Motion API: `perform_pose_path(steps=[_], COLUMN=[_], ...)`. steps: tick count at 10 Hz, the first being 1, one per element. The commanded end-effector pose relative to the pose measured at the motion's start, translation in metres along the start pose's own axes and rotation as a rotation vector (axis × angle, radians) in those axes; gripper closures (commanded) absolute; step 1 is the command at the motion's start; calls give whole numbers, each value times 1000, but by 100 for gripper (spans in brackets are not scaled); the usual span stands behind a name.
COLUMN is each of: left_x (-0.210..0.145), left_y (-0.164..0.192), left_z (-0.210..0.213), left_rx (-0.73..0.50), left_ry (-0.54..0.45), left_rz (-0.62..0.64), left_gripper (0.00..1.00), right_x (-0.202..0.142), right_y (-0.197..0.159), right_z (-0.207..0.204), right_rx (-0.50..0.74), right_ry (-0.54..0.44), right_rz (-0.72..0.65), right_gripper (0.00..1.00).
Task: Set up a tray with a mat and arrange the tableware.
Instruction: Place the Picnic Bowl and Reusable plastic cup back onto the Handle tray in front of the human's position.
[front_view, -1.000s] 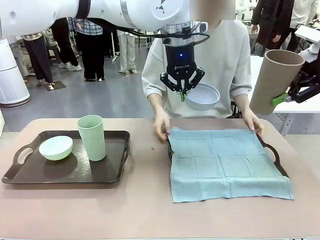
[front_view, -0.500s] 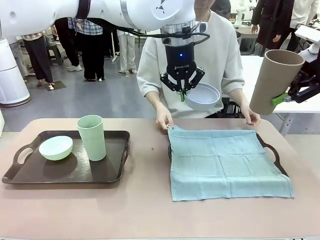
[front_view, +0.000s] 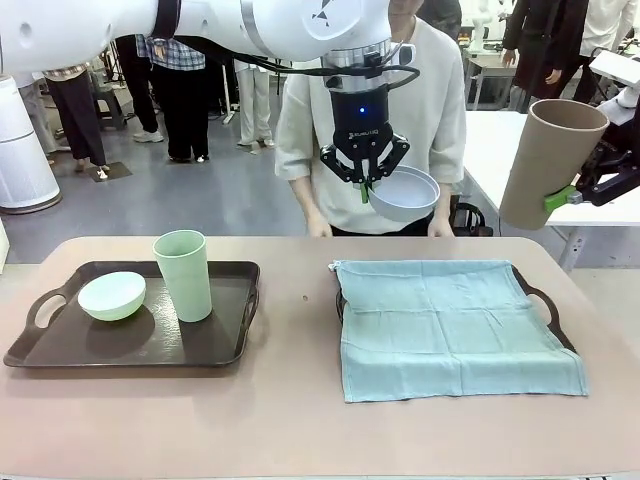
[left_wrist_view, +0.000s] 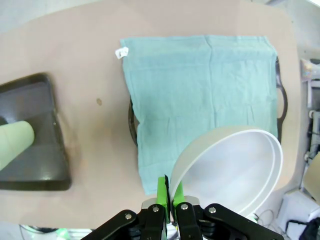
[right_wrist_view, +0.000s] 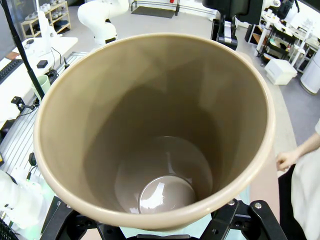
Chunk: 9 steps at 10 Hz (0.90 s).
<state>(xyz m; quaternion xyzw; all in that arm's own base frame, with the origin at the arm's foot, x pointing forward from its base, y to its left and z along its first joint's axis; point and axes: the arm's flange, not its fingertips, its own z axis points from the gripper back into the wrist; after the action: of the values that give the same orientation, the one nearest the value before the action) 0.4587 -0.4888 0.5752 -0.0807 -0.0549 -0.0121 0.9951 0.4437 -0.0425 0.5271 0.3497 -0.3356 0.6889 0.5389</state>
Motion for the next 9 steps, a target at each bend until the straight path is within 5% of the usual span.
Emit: perform_pose_path(steps=[1, 6, 7, 9], left_x=[0, 0, 5, 13], left_y=[1, 0, 3, 1], left_z=[4, 0, -18, -54], left_rx=[-6, 0, -10, -12], left_ry=[-1, 0, 6, -1], left_rz=[-10, 0, 3, 4], left_gripper=[100, 96, 96, 96], right_x=[-1, -1, 0, -27], right_y=[-1, -1, 0, -9], right_z=[-1, -1, 0, -20], right_rx=[-4, -4, 0, 14], right_ry=[8, 8, 0, 28], right_rz=[-2, -2, 0, -53], right_gripper=[100, 100, 19, 19])
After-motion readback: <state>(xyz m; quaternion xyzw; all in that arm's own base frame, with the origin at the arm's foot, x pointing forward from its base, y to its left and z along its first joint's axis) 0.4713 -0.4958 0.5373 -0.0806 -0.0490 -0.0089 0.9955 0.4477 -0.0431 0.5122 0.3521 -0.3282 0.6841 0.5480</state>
